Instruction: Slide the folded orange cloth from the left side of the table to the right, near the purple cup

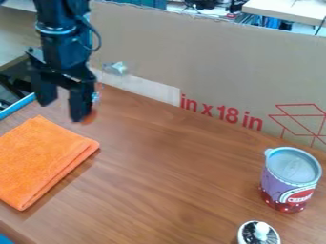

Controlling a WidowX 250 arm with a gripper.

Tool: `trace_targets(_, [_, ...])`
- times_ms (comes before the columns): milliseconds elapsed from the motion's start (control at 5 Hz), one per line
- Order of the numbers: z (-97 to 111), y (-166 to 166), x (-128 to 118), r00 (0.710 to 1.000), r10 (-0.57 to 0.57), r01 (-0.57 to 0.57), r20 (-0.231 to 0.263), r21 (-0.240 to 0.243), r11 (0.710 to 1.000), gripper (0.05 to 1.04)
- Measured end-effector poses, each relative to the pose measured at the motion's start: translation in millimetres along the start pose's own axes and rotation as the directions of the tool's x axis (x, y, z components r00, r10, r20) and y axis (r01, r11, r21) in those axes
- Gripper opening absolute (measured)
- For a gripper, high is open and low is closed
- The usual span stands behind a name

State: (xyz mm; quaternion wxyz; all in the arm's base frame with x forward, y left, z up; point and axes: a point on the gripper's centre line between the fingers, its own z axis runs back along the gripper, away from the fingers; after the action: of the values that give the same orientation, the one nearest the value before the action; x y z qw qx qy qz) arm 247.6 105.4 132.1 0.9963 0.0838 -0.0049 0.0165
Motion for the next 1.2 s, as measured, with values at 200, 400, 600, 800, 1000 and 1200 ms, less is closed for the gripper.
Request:
trace_targets(200, [-14,31,-17,0.994,-0.002,0.008,-0.110,0.056,0.998,1.005])
trace_targets(400, [-38,53,-29,0.976,0.023,-0.017,-0.216,0.032,0.999,1.005])
trace_targets(600, [-69,75,-36,0.966,-0.020,0.008,-0.256,-0.047,0.999,1.005])
trace_targets(800, [-86,85,-34,0.971,-0.041,0.021,-0.236,-0.086,0.996,1.005])
trace_targets(1000, [-102,86,-32,0.977,-0.015,0.006,-0.214,-0.041,0.999,1.005])
trace_targets(1200, [-117,70,-26,0.984,-0.040,0.032,-0.173,-0.050,0.998,1.005])
